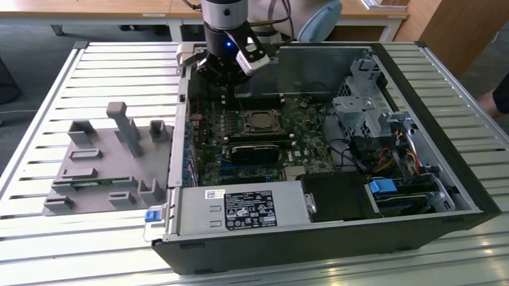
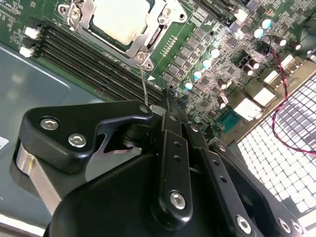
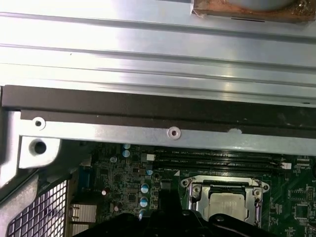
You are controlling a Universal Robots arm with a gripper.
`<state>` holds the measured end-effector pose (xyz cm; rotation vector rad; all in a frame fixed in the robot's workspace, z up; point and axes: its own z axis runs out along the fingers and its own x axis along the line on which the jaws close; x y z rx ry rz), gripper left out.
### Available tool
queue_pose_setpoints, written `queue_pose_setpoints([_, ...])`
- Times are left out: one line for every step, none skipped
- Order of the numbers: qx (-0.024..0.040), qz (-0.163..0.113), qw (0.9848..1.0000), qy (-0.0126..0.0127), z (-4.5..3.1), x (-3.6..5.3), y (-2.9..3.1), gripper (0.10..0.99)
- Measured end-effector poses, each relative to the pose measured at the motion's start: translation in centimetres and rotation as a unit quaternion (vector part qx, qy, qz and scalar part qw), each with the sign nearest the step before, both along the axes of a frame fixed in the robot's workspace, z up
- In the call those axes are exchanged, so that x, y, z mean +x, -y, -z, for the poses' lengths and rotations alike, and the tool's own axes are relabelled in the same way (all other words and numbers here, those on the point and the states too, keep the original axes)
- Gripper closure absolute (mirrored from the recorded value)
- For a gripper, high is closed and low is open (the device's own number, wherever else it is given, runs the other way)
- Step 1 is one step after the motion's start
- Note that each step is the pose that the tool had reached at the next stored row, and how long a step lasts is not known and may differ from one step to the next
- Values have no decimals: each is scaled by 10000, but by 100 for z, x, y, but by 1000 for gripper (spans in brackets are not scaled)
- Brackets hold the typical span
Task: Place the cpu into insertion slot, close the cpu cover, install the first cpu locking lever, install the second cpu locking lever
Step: 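Install the first cpu locking lever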
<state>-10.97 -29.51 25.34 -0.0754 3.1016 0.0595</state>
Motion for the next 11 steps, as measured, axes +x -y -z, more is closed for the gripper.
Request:
queue_pose_setpoints([0, 1, 10000, -1, 2, 2, -2, 980])
queue_pose_setpoints([0, 3, 10000, -2, 3, 6, -5, 980])
queue_pose_setpoints([-1, 4, 10000, -3, 5, 11, -7, 980])
queue_pose_setpoints([0, 5, 10000, -4, 6, 19, -9, 980])
queue_pose_setpoints([0, 5, 10000, -5, 7, 28, -10, 980])
queue_pose_setpoints([0, 5, 10000, -4, 8, 38, -11, 980])
queue_pose_setpoints([0, 6, 10000, -4, 9, 50, -12, 980])
queue_pose_setpoints([0, 5, 10000, -4, 9, 63, -13, 980])
queue_pose_setpoints([0, 5, 10000, -4, 10, 78, -14, 980])
queue_pose_setpoints([0, 6, 10000, -4, 10, 91, -14, 980])
queue_pose_setpoints([-1, 6, 10000, -4, 9, 101, -14, 980])
